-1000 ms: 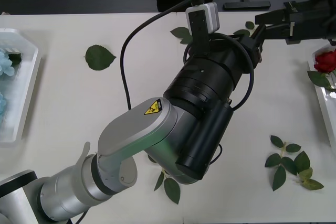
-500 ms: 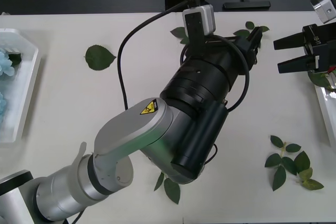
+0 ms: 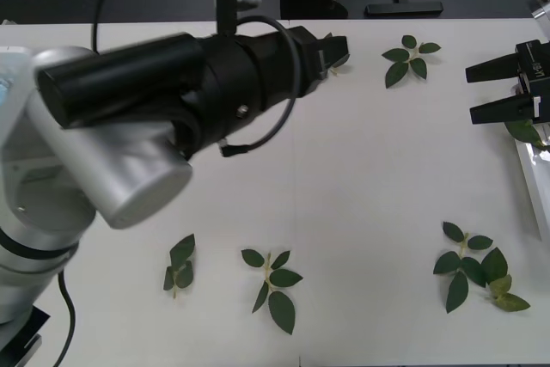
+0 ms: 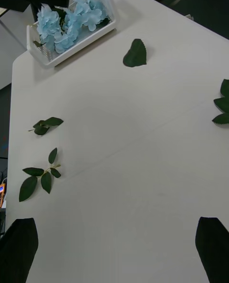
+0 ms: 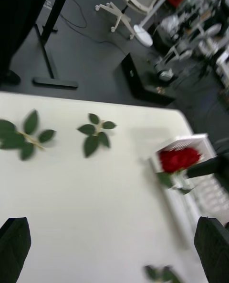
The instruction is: Place the red flowers into the right box and the blue flowers into the left box. If a person shows an open palm, hand one flower to the person first, then continue sorting.
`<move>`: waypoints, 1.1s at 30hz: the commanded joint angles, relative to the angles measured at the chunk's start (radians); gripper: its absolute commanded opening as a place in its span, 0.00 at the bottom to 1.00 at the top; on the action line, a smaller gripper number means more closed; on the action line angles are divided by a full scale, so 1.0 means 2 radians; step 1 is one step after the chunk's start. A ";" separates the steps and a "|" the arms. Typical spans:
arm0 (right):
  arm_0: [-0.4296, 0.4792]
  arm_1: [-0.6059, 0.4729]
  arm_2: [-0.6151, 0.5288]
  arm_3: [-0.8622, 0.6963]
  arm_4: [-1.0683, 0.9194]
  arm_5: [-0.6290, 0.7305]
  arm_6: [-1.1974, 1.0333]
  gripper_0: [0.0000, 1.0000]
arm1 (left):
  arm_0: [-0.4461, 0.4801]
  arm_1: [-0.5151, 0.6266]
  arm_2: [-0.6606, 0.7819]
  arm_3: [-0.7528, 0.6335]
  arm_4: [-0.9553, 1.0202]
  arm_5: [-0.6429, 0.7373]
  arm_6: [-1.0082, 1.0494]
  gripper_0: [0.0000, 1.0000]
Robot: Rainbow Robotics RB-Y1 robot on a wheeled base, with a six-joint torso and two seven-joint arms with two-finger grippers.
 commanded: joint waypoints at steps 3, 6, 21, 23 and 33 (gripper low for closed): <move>0.048 -0.040 -0.003 -0.074 -0.030 -0.043 0.006 0.96 | 0.050 0.046 0.163 -0.025 0.193 0.069 -0.181 1.00; 0.057 -0.042 -0.003 -0.088 -0.040 -0.050 0.006 0.96 | 0.096 0.064 0.221 -0.025 0.269 0.073 -0.300 1.00; 0.061 -0.041 -0.003 -0.098 -0.027 -0.048 0.006 0.96 | 0.310 0.209 0.275 0.033 0.626 -0.101 -0.737 1.00; 0.061 -0.040 -0.003 -0.097 -0.018 -0.048 0.006 0.96 | 0.323 0.233 0.275 0.048 0.687 -0.105 -0.793 1.00; 0.061 -0.040 -0.003 -0.097 -0.016 -0.048 0.006 1.00 | 0.298 0.370 0.240 0.206 0.965 -0.027 -0.949 1.00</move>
